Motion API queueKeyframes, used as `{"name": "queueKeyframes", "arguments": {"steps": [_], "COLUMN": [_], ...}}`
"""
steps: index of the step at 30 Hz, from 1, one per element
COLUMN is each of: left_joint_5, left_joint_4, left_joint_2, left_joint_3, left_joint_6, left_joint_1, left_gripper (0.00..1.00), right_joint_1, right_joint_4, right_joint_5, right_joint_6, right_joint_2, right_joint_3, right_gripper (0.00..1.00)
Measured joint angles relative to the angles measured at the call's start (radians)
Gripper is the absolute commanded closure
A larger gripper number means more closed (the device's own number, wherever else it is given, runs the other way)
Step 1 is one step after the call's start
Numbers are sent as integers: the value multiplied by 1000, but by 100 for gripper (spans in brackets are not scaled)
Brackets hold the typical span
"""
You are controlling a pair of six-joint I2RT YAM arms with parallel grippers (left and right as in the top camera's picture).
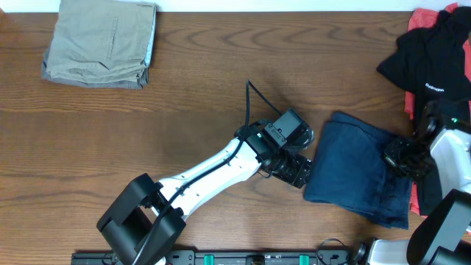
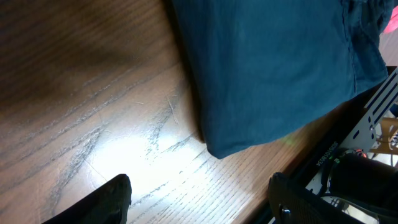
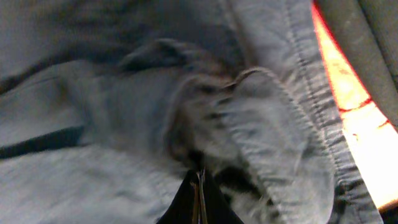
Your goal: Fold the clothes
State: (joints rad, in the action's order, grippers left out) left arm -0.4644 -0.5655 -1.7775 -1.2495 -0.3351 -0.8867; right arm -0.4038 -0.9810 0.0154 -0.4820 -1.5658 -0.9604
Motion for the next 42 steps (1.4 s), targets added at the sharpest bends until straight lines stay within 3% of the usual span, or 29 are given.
{"name": "queueKeyframes", "arguments": {"steps": [8,23,27,29,36,42], "left_joint_5": [0,0,0,11,84,106], "left_joint_4": [-3,-10,-10,-12,-67,-138], "left_joint_2": [0,0,0,0,0,0], "left_joint_3": [0,0,0,0,0,0], "left_joint_6": [0,0,0,5,-16,-31], "left_joint_1": [0,0,0,0,29,135], "left_gripper": [28,28,28,16,9,7], "right_joint_1": [-9,-22,24,58,234,396], "right_joint_4": [104,106,152,171,236,351], "right_joint_5": [-63,-45,-24,-5,43,113], "right_joint_6": [-70,-98,-98,-97,-118,-166], "right_joint_2": [0,0,0,0,-6,-43], "right_joint_3": [130,133,154,163,165,161], "right_gripper": [99,99,99,99,99,99]}}
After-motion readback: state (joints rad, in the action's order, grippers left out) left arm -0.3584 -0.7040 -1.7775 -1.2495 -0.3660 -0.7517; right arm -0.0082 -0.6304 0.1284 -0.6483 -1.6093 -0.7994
